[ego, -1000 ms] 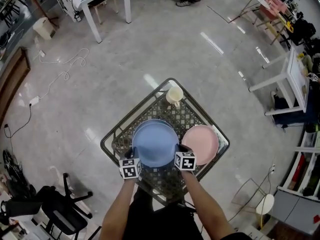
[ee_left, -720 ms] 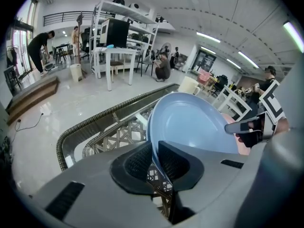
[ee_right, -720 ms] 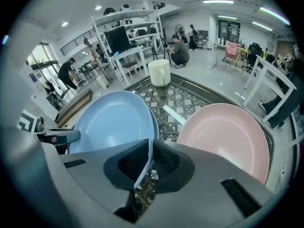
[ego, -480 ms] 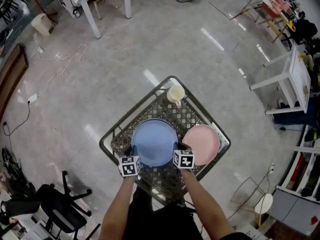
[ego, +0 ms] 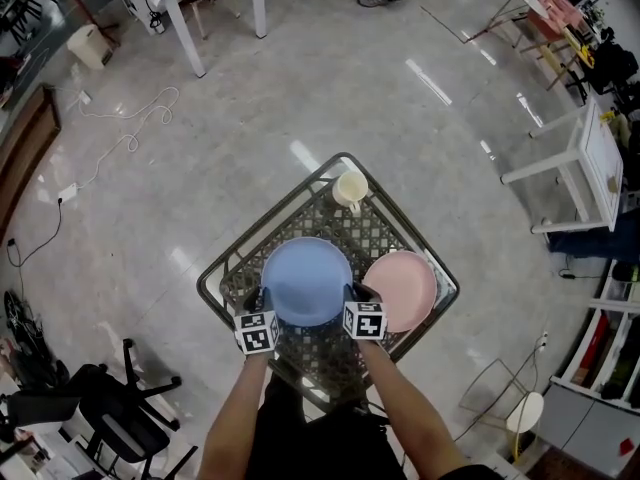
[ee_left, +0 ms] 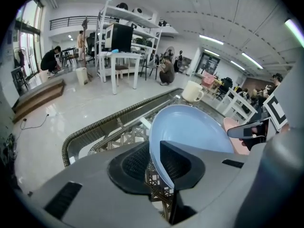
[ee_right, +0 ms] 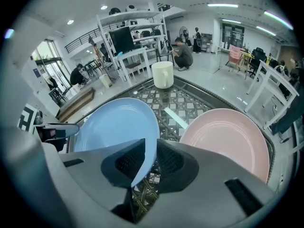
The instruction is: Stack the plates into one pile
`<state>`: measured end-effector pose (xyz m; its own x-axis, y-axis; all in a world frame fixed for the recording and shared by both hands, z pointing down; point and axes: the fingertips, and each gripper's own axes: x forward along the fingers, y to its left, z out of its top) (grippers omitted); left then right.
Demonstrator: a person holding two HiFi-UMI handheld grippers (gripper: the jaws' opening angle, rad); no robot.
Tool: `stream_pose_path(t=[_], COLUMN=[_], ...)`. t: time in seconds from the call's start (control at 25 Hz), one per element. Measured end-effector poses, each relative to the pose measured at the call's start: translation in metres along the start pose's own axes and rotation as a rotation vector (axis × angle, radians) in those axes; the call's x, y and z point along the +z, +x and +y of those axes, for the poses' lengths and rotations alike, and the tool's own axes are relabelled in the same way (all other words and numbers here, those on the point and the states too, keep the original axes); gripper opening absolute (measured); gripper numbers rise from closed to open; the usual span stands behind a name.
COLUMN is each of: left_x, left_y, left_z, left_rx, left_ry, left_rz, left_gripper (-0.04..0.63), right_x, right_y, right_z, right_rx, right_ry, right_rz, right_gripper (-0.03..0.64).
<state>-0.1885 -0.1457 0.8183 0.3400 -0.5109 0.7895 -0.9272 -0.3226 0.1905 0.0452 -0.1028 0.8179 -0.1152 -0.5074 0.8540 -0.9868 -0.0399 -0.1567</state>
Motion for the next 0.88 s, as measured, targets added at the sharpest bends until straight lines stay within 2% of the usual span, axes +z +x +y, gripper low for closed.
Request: stream_pose_path(t=[0.12, 0.2, 0.4, 0.56, 0.72, 0.88], left_x=[0.004, 0.008, 0.017, 0.027, 0.035, 0.040], left_y=[-0.011, -0.021, -0.061, -0.103, -0.149, -0.187], left_z=[-0.001, -0.004, -0.026, -0.063, -0.117, -0.160], left_rx=[0.021, 0.031, 0.040, 0.029, 0.017, 0.030], left_ry=[-0.012, -0.021, -0.052, -0.061, -0.050, -0.052], left_rz=[-0.030, -0.051, -0.124, -0.217, -0.311, -0.383], left_gripper=[0.060, 0.032, 0.015, 0.015, 0.014, 0.014], right_x=[0.002, 0.006, 0.015, 0.021, 0.025, 0.029], right_y=[-0.009, -0.020, -0.060, -0.098, -0.142, -0.178], right_z=[0.001, 0.003, 0.012, 0.016, 0.014, 0.011], right_rx=[0.015, 0.030, 0.099, 0.148, 0.221, 0.297], right_ry=[-0.017, -0.029, -0.056, -0.103, -0.166, -0.172], right_rz=[-0.033, -0.066, -0.152, -0.216, -0.278, -0.335], right_gripper=[0.057, 0.030, 0.009, 0.009, 0.009, 0.009])
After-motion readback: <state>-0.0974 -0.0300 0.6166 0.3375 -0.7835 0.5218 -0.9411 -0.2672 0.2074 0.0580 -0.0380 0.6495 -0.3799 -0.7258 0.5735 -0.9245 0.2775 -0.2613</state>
